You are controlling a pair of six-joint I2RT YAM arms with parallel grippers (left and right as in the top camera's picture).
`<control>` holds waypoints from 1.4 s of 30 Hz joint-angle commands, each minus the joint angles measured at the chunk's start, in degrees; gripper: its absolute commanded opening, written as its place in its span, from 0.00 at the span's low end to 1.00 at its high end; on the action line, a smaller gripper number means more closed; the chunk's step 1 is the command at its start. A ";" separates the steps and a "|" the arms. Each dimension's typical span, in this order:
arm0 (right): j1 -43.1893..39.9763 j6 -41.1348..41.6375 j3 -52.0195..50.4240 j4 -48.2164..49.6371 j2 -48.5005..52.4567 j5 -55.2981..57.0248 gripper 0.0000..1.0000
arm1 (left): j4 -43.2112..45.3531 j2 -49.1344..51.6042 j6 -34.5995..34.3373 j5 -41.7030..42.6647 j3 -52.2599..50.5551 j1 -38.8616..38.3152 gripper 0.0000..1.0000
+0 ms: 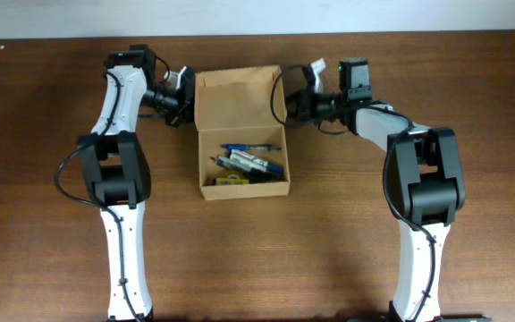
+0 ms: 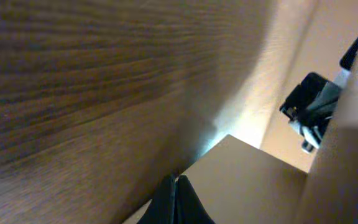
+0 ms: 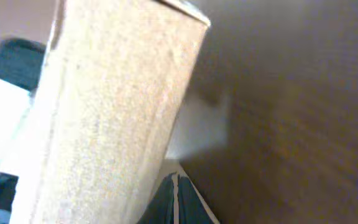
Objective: Pack container
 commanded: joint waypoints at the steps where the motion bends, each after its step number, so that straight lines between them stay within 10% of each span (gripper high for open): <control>1: 0.02 10.40 0.39 9.42 0.09 -7.87 0.04 | -0.04 0.70 5.16 13.42 3.48 0.04 0.02; 17: 3.30 18.73 0.96 22.77 -8.33 -12.37 0.04 | -18.58 -0.09 4.15 7.76 40.13 -3.91 0.02; 42: 4.68 17.05 1.01 22.40 -14.71 -15.93 0.04 | -18.60 -9.29 -1.99 -13.05 39.78 -10.82 0.02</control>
